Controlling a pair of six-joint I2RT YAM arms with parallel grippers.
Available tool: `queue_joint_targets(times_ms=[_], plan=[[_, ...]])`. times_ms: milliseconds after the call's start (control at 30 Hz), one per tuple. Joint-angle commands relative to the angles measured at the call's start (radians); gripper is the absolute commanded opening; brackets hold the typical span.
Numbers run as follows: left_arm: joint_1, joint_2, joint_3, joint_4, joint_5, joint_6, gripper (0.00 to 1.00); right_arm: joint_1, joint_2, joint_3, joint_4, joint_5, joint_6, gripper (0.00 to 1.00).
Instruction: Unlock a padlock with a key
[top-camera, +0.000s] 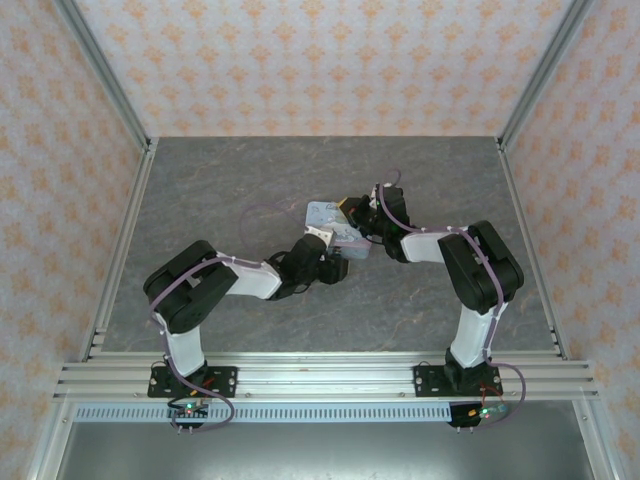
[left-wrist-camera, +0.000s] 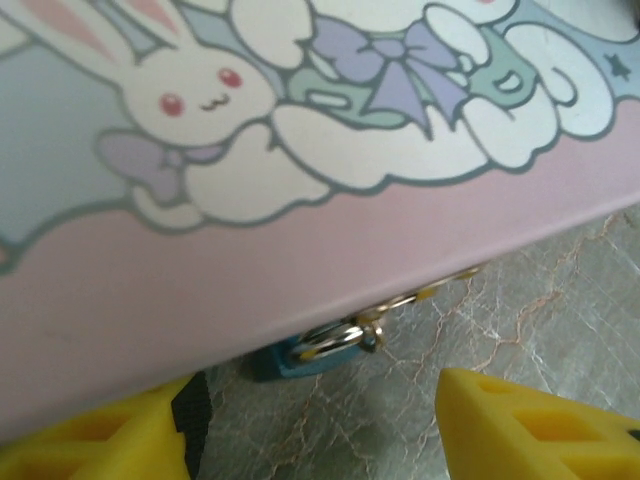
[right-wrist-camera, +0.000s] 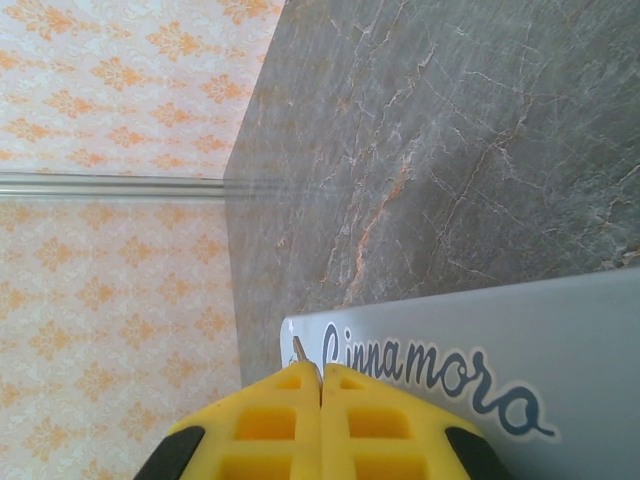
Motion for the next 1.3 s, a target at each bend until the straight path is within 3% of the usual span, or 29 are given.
queue_joint_targets(times_ms=[0, 433, 867, 1267], plan=[[-0.013, 0.057, 0.040, 0.009, -0.029, 0.031, 0.63, -0.001, 0.033, -0.030, -0.020, 0.000, -0.001, 0.00], [-0.030, 0.113, 0.097, 0.069, 0.050, -0.045, 0.63, -0.001, 0.039, -0.033, -0.030, -0.005, -0.007, 0.00], [0.009, 0.107, 0.028, 0.321, 0.155, -0.303, 0.64, -0.001, 0.031, -0.038, -0.039, -0.005, -0.016, 0.00], [0.014, 0.106, -0.035, 0.503, 0.165, -0.469, 0.64, -0.001, 0.033, -0.041, -0.036, -0.003, -0.018, 0.00]])
